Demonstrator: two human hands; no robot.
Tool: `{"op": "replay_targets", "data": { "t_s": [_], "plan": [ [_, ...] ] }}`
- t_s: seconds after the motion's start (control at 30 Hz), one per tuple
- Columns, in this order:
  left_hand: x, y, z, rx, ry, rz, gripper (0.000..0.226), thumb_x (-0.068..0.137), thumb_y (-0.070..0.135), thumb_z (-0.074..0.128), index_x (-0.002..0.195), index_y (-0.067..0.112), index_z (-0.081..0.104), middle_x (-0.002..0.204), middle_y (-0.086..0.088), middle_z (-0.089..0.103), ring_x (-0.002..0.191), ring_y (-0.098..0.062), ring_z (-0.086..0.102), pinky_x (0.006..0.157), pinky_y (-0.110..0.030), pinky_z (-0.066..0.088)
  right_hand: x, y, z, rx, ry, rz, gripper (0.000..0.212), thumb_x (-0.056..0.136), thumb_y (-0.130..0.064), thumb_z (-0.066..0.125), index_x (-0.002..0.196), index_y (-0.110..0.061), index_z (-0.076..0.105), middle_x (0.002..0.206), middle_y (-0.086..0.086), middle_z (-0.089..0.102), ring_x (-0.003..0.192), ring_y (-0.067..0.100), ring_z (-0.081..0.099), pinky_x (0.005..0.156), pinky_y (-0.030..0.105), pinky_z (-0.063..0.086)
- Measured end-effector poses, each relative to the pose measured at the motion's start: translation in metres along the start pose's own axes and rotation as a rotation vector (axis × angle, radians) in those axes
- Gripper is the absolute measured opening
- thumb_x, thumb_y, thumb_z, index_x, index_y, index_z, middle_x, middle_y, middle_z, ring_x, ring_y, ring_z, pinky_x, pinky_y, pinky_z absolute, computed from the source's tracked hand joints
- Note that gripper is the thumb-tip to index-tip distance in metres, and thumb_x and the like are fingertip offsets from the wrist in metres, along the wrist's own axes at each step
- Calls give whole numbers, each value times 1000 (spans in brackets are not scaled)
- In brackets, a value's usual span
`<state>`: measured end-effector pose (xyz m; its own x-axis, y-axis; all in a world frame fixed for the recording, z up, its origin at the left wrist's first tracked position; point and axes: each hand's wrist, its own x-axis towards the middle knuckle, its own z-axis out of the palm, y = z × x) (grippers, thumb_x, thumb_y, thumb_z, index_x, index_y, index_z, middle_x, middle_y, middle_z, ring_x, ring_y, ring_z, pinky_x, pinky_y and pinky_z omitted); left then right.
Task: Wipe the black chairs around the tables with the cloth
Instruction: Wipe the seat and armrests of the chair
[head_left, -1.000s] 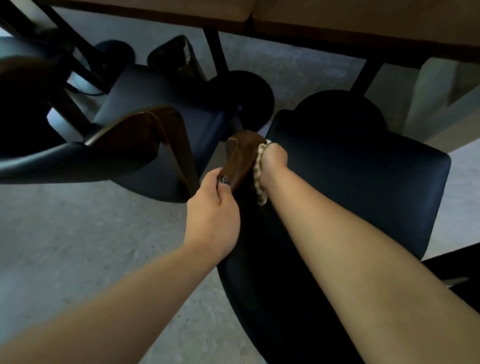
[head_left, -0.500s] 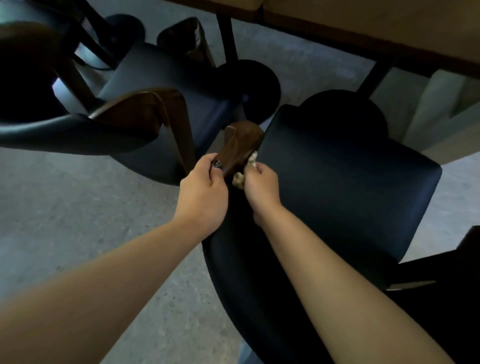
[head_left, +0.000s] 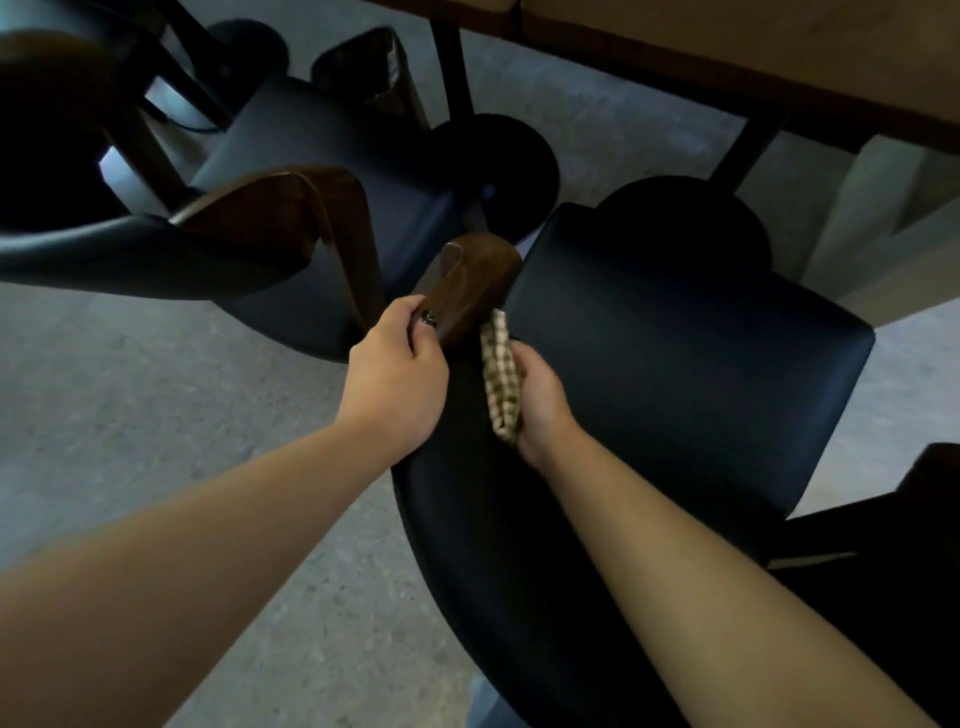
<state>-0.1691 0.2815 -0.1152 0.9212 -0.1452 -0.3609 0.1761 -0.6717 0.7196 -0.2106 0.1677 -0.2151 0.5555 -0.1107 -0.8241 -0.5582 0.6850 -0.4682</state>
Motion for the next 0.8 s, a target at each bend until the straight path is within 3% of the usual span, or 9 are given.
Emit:
{"op": "replay_targets", "data": {
  "t_s": [0.1, 0.23, 0.3, 0.4, 0.5, 0.6, 0.63, 0.73, 0.8],
  "plan": [
    [0, 0, 0, 5, 9, 9, 23, 102, 25, 41, 101, 46, 50, 85, 8, 63, 59, 7, 59, 42, -8, 39, 0, 9, 5, -267, 64, -164, 33, 94, -37, 49, 119, -21, 62, 103, 2, 67, 94, 17, 63, 76, 32, 51],
    [0, -2, 1, 18, 17, 12, 21, 102, 24, 41, 107, 42, 51, 85, 8, 63, 58, 8, 59, 42, -8, 39, 0, 11, 8, -500, 51, -196, 36, 99, -31, 36, 123, -17, 59, 108, 4, 64, 94, 18, 61, 78, 30, 48],
    [1, -2, 1, 37, 27, 11, 21, 102, 24, 41, 113, 38, 53, 86, 8, 62, 61, 11, 58, 42, -6, 38, 1, 4, 13, -680, 124, -210, 32, 98, -21, 33, 115, -10, 57, 105, 9, 60, 87, 21, 57, 70, 30, 45],
    [1, 0, 1, 76, 34, 13, 25, 101, 25, 40, 119, 34, 54, 89, 11, 60, 65, 9, 59, 44, -6, 38, -2, -7, 19, -821, 182, -218, 31, 97, -16, 39, 123, -9, 53, 102, 7, 55, 73, 16, 51, 54, 23, 38],
    [1, 0, 2, 92, 41, 9, 27, 101, 26, 39, 122, 33, 54, 92, 12, 60, 72, -4, 59, 54, -14, 39, -12, -5, 14, -838, 129, -285, 30, 96, -19, 39, 121, -12, 55, 99, 4, 57, 71, 15, 52, 54, 23, 40],
    [1, 0, 2, 111, 48, 19, 29, 101, 25, 39, 126, 29, 54, 91, 16, 58, 80, -2, 57, 62, -13, 37, -23, 1, 15, -708, 67, -345, 33, 96, -35, 37, 116, -18, 58, 112, 9, 61, 99, 26, 57, 86, 38, 46],
    [0, 1, 2, 115, 47, 20, 30, 102, 26, 39, 128, 28, 54, 92, 16, 57, 82, -2, 57, 64, -13, 38, -25, 3, 15, -679, 42, -358, 32, 96, -39, 38, 113, -21, 59, 110, 7, 62, 98, 24, 57, 85, 37, 45],
    [1, 2, 1, 104, 31, 4, 34, 103, 27, 38, 134, 28, 50, 100, 10, 59, 88, -8, 60, 71, -22, 47, -24, 8, 12, -625, 46, -351, 26, 98, -36, 38, 87, -26, 59, 83, -3, 60, 72, 12, 54, 60, 29, 38],
    [1, 2, 0, 106, 33, 7, 34, 103, 28, 38, 135, 28, 50, 101, 8, 59, 87, -8, 60, 70, -23, 47, -20, 13, 9, -571, 102, -291, 26, 98, -35, 38, 84, -26, 58, 81, -2, 59, 69, 11, 53, 55, 27, 35]
  ]
}}
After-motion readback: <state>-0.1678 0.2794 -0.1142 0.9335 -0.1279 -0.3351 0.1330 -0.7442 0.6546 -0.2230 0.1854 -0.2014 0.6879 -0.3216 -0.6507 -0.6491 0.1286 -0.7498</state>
